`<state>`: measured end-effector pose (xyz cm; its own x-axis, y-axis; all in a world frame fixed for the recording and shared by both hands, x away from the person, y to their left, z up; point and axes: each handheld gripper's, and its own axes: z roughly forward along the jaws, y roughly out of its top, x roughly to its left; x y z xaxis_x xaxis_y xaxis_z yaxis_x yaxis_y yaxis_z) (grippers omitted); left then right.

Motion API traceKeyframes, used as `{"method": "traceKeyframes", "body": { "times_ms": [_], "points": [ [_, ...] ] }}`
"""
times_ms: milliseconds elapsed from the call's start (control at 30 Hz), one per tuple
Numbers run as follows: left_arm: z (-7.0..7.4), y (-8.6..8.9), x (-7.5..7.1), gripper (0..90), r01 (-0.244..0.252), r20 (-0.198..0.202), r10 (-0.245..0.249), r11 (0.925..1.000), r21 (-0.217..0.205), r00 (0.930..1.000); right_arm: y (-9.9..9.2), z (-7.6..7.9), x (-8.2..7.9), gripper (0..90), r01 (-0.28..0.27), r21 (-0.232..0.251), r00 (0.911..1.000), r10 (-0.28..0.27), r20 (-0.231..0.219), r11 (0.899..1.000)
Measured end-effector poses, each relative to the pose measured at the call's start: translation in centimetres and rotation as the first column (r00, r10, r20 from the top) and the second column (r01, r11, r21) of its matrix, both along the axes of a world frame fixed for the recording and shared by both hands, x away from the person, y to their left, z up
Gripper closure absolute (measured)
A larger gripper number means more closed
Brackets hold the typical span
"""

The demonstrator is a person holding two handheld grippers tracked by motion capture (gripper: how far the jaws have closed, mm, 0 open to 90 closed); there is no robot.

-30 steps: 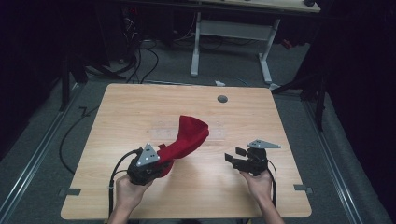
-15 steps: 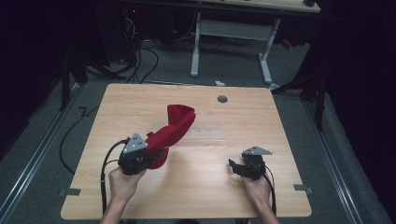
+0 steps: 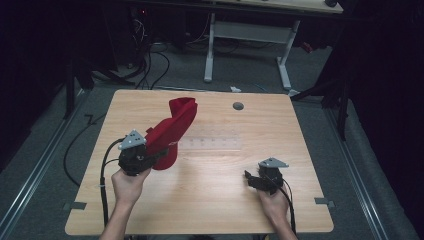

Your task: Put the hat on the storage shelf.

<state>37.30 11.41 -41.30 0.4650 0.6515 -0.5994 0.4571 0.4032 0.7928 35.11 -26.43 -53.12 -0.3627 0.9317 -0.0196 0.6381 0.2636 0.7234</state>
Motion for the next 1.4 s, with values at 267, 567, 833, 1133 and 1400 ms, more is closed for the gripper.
{"method": "traceKeyframes", "body": {
  "times_ms": [267,567,833,1133,1400],
  "points": [
    [1.5,0.8,1.9,84.5,-0.036,0.016,0.037,0.9988,-0.033,0.9992,0.0,0.0,0.0,34.0,-0.005,0.001,1.0000,0.005,0.001,1.000],
    [1.9,1.0,4.5,84.5,-0.060,0.021,0.061,0.9977,-0.032,0.9979,0.1,0.0,0.0,33.8,-0.009,0.001,1.0000,0.009,0.000,1.000],
    [1.0,0.7,6.7,84.5,-0.096,-0.003,0.096,0.9952,-0.019,0.9954,0.1,0.0,0.0,33.7,-0.010,0.000,0.9999,0.010,0.001,1.000],
    [0.4,0.6,8.3,84.4,-0.116,-0.002,0.116,0.9932,-0.005,0.9933,0.1,0.0,-0.1,33.7,-0.012,-0.001,0.9999,0.012,0.000,1.000],
    [-0.4,0.3,8.9,84.4,-0.119,0.005,0.119,0.9929,0.002,0.9929,0.1,0.0,-0.1,33.7,-0.013,-0.001,0.9999,0.013,0.001,1.000]
  ]
}}
